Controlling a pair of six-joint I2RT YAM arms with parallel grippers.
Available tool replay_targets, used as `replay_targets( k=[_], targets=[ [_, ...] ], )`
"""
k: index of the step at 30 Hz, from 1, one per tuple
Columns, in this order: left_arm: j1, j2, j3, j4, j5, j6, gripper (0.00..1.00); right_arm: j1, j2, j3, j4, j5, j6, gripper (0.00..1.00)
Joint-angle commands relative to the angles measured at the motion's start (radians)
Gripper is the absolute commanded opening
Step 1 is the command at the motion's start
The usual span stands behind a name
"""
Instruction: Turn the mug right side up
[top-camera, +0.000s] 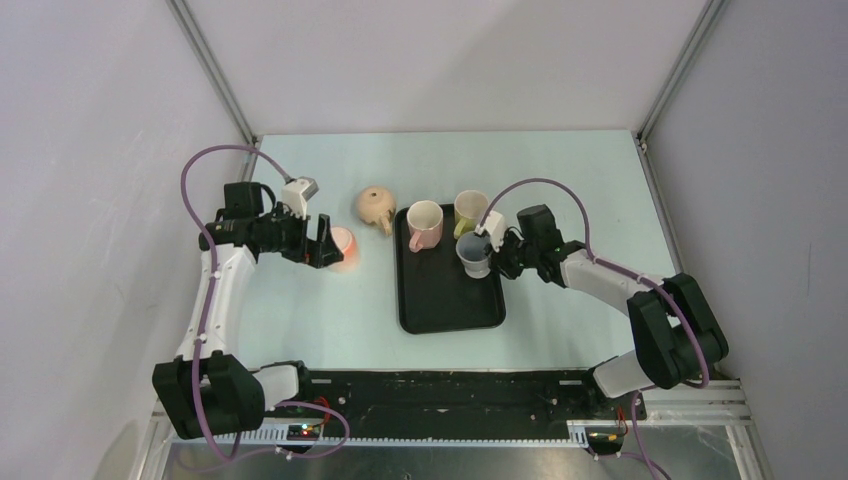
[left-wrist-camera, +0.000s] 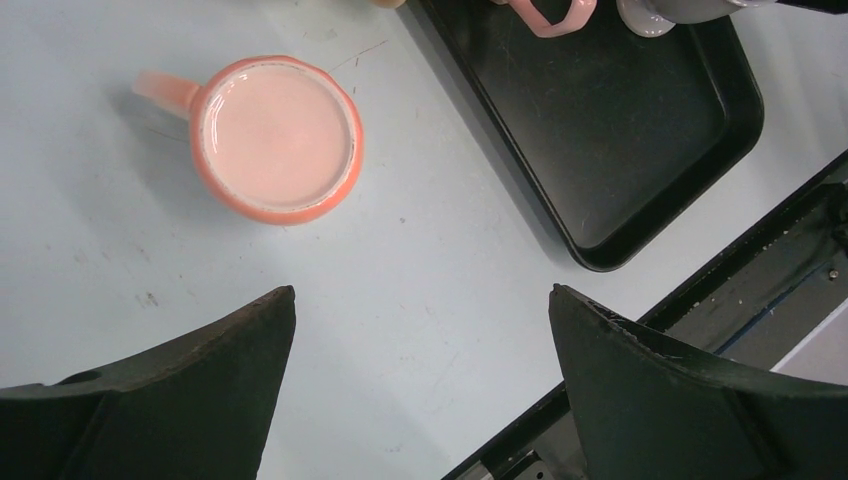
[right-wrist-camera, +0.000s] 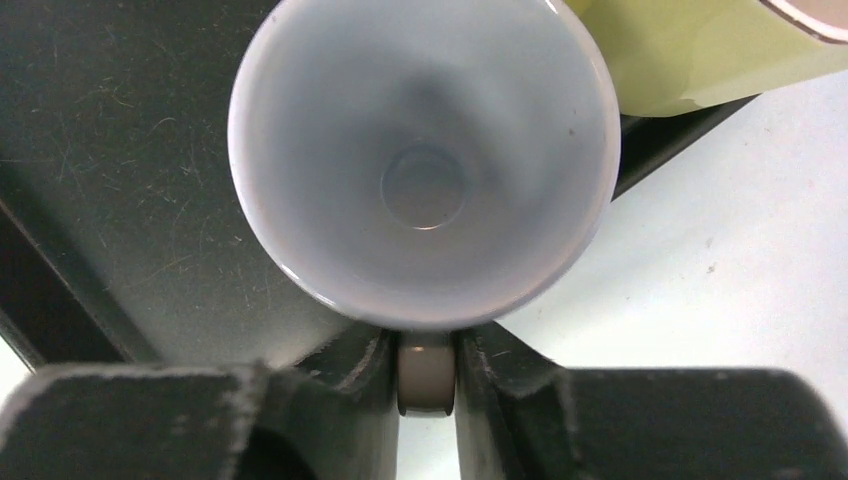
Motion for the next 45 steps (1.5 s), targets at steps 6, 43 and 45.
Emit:
replay_targets(
  k=[6,43,45],
  targets=[
    [0.008,-0.001,-0.012,0.024,-0.058,0.046,1.00,0.017,-0.027,0.042,-0.031,-0.014,-0.024,0.49],
    [-0.220,0.444,0.245,0.090,-0.518,-0.291,1.00,0.030,-0.466,-0.112,-0.128,0.177,-0.142,0.89],
    [-0.223,0.464,0.247,0.090,-0.536,-0.301,1.00,0.030,-0.471,-0.121,-0.119,0.181,-0.147,0.89]
  ],
)
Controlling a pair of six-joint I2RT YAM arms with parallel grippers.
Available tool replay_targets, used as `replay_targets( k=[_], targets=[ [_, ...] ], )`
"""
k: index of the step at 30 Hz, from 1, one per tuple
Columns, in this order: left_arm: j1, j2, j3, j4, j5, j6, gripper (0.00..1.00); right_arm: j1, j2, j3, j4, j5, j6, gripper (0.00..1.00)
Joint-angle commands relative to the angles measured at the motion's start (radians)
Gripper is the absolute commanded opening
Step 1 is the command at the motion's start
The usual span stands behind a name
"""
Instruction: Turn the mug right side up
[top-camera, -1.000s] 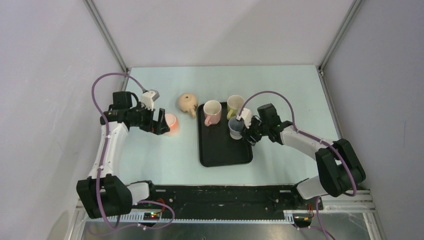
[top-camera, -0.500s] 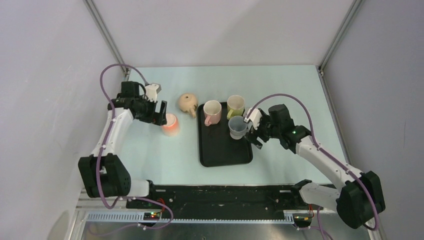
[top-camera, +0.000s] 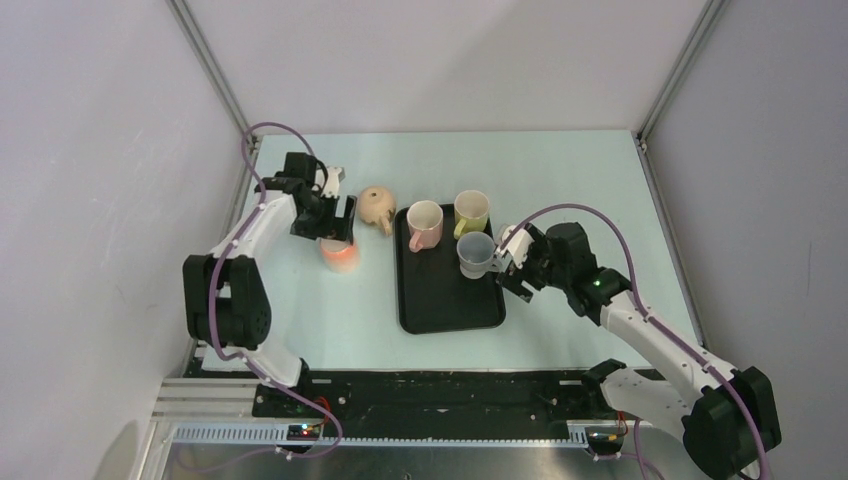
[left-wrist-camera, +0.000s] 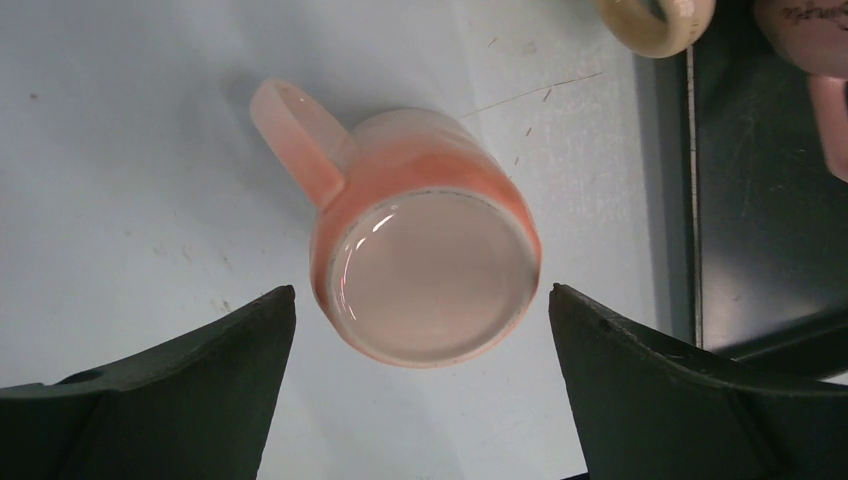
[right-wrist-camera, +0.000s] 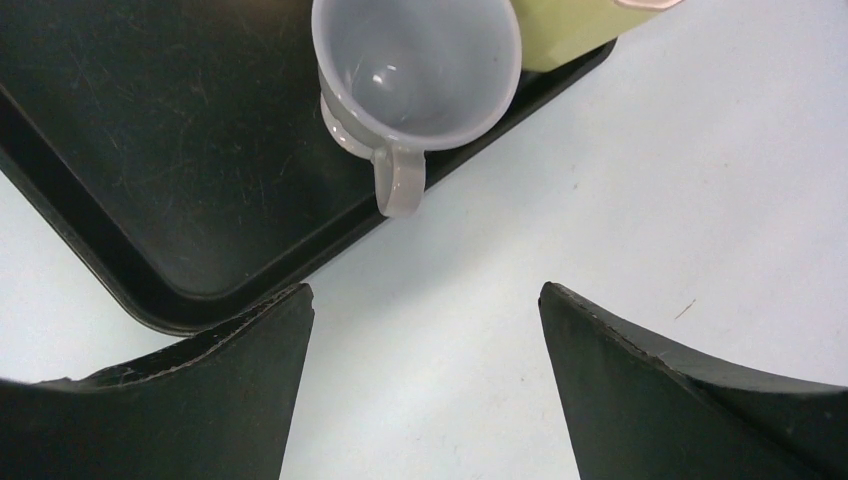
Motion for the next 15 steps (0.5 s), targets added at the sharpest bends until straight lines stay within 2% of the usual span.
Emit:
replay_targets(
  k=[1,15],
  targets=[
    [-0.012,0.028,0.038,0.006,-0.064,-0.058,1.00,0.001,-0.011,-0.016,0.076,0.035,-0.023,0.89],
    [-0.032,0.112,0.071,0.000,-0.135,-0.061,1.00,-0.002,-0.019,-0.049,0.114,0.036,-0.039,0.88]
  ],
)
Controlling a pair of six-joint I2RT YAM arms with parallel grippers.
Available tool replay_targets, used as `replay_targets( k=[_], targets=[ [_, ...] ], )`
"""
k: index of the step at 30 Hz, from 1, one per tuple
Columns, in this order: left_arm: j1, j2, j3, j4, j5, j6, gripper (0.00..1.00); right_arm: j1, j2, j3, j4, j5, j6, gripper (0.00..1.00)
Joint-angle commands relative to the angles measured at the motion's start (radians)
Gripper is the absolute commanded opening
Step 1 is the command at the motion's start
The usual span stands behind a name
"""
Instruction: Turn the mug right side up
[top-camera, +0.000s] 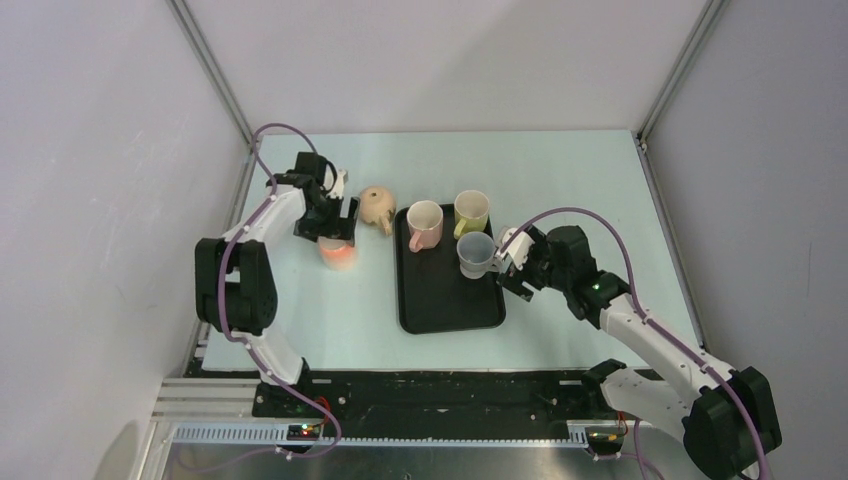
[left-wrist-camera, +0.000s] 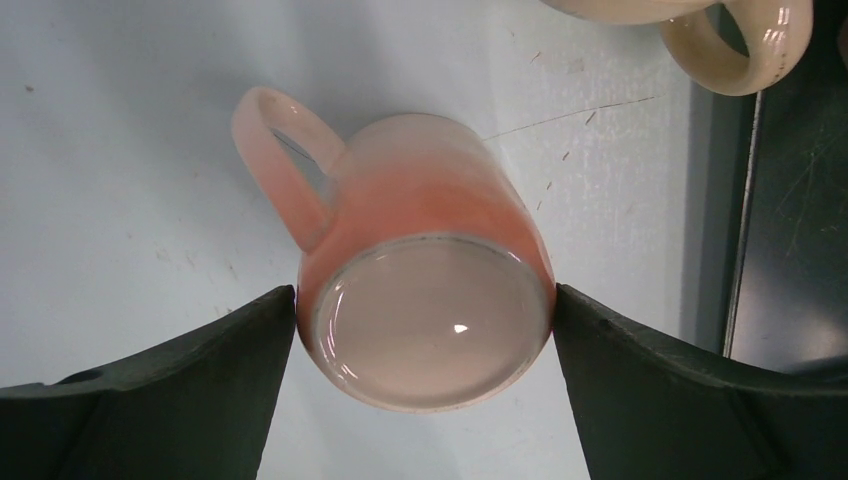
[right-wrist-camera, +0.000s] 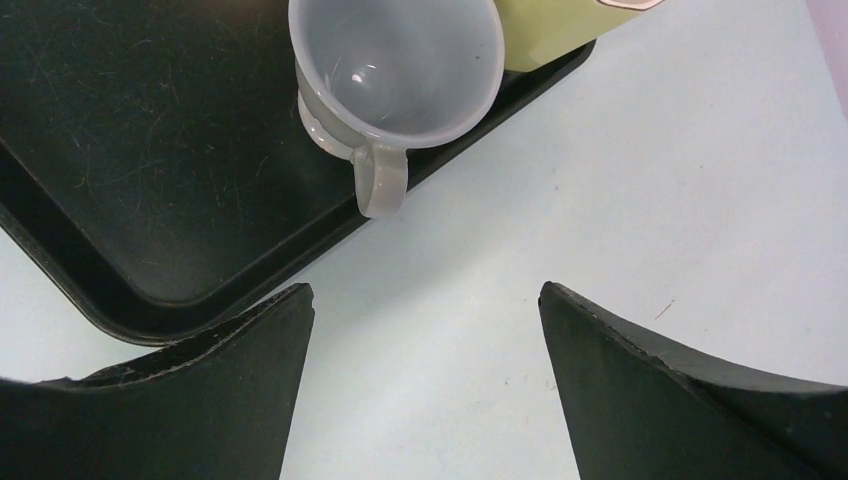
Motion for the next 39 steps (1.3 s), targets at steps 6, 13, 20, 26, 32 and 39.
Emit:
replay_targets(
  k=[6,13,20,26,32,39],
  targets=[
    [-0.013,0.026,0.030,-0.009,-0.043,0.043,0.77,-0.004,-0.016,-0.014,0.057,0.010,-0.017,0.88],
    [-0.012,-0.034,0.013,-0.073,0.154,0.214,0.46,-0.005,-0.025,-0.018,0.057,-0.006,-0.013,0.88],
    [-0.027,-0.091,-0.038,-0.138,0.151,0.484,0.47,-0.002,-0.031,-0.019,0.055,-0.022,-0.012,0.88],
    [-0.057,-0.139,-0.098,-0.159,0.121,0.643,0.49,-0.003,-0.036,-0.022,0.053,-0.041,-0.010,0.88],
    [-0.081,-0.205,-0.158,-0.157,0.136,0.793,0.72,-0.001,-0.035,-0.024,0.053,-0.047,-0.010,0.87],
    [-0.088,-0.212,-0.154,-0.154,0.097,0.834,0.94,-0.004,-0.039,-0.029,0.053,-0.048,-0.014,0.87]
  ],
)
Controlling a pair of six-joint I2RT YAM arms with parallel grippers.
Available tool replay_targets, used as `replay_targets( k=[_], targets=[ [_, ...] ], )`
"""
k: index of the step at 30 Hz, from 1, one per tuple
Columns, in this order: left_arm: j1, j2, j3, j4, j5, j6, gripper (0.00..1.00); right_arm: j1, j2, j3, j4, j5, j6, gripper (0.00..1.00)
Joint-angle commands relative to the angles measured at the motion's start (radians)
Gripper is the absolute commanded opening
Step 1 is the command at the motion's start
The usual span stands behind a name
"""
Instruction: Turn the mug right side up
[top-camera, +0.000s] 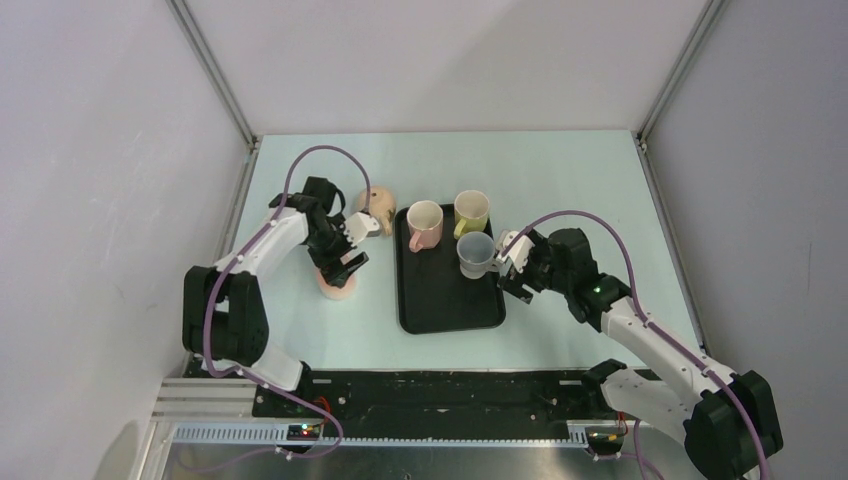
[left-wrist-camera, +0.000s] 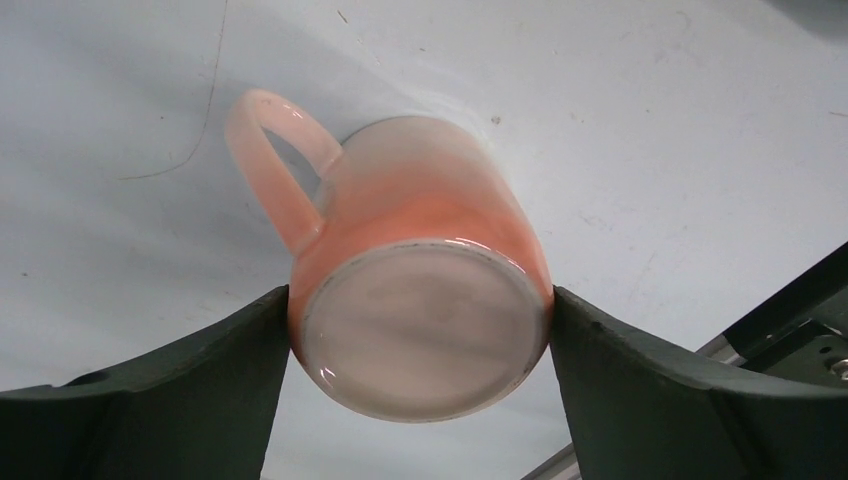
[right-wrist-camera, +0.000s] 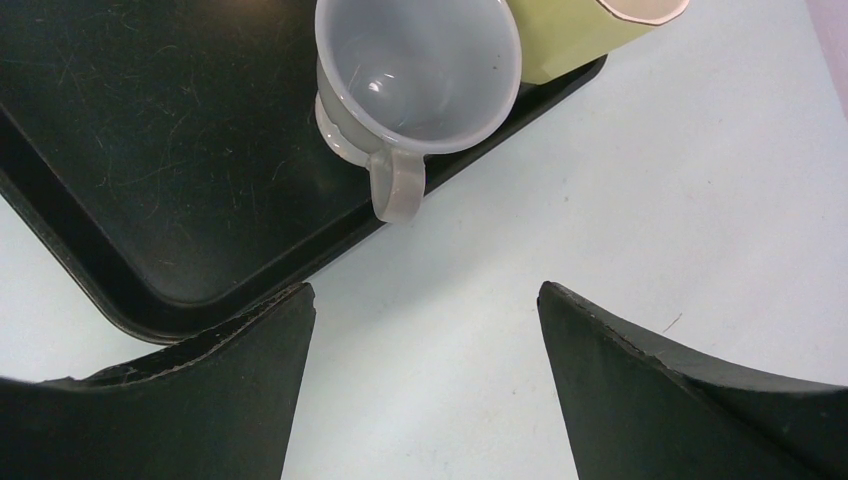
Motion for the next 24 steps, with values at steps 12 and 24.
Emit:
replay_targets(
  k=[12,24],
  targets=[
    [-0.002,-0.056,0.068,0.043,-0.109,-0.094,1.00,-0.005,-0.027,-0.004,0.031,-0.024,0.002,0.87],
    [-0.003,0.046,0.124,-0.057,-0.165,-0.465,1.00,-0.003,-0.023,-0.008,0.035,-0.019,-0.008,0.87]
  ],
)
